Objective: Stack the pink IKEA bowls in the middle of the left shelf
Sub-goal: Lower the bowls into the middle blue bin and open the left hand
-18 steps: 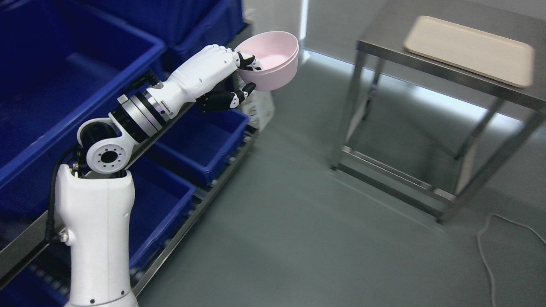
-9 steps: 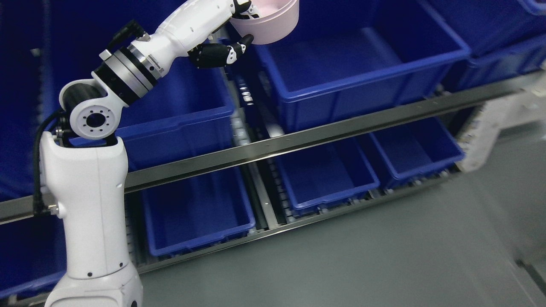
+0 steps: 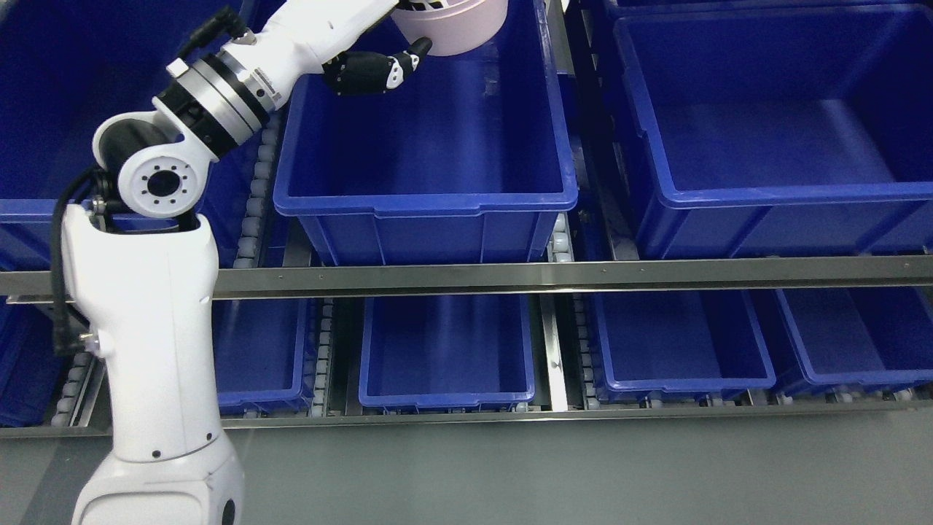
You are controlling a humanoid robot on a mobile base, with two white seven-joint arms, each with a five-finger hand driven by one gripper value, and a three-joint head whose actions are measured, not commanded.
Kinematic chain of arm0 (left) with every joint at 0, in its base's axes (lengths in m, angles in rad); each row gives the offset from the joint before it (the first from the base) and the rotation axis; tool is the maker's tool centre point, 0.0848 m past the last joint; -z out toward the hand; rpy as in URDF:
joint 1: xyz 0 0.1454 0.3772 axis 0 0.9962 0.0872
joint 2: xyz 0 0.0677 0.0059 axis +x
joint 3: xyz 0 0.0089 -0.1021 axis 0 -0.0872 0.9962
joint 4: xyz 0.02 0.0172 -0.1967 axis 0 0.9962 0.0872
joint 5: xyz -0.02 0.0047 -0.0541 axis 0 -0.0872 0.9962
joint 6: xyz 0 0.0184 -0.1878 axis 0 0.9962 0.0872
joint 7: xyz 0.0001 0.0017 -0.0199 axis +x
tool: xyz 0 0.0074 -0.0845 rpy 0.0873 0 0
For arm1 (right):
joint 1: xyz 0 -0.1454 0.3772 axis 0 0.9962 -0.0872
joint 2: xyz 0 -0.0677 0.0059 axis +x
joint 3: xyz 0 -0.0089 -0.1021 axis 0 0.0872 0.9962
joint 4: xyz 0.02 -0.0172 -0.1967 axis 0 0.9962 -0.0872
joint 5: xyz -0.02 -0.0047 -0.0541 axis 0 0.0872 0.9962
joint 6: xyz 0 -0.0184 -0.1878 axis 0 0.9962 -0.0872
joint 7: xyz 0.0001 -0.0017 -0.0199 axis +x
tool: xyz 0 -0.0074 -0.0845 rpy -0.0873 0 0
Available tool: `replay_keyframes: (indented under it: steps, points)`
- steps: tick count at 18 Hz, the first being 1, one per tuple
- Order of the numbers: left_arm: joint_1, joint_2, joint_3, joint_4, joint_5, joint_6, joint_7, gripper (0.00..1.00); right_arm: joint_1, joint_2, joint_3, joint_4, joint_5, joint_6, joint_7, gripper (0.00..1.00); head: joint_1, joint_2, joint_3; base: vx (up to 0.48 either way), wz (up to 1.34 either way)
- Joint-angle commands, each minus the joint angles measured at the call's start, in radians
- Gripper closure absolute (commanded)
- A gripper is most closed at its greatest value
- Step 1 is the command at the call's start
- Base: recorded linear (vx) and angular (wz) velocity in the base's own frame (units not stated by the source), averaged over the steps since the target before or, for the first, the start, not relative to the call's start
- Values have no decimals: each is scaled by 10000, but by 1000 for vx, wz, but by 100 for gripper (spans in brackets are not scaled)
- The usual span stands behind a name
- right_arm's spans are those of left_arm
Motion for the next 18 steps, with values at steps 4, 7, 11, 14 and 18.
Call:
replay_keyframes:
  steps: [4,7,11,14,18]
  points:
    - [614,175,-353,1138,-714,148,-21,93,0,-175,-92,0,77,-13,-4,0,0,-1,0,8,73]
    - [569,175,-353,1965,-775,148,-5,92,0,-175,-92,0,77,-13,-4,0,0,-1,0,0,0]
    - [492,175,-277,2566,-852,148,56,92,0,-175,-92,0,77,-13,-4,0,0,-3,0,0,-13]
    - [476,175,-276,2872,-852,148,102,91,0,-175,-92,0,77,-13,-4,0,0,-2,0,0,0]
    - [415,175,-230,3318,-852,148,622,88,0,-175,-92,0,77,-13,-4,0,0,-3,0,0,0]
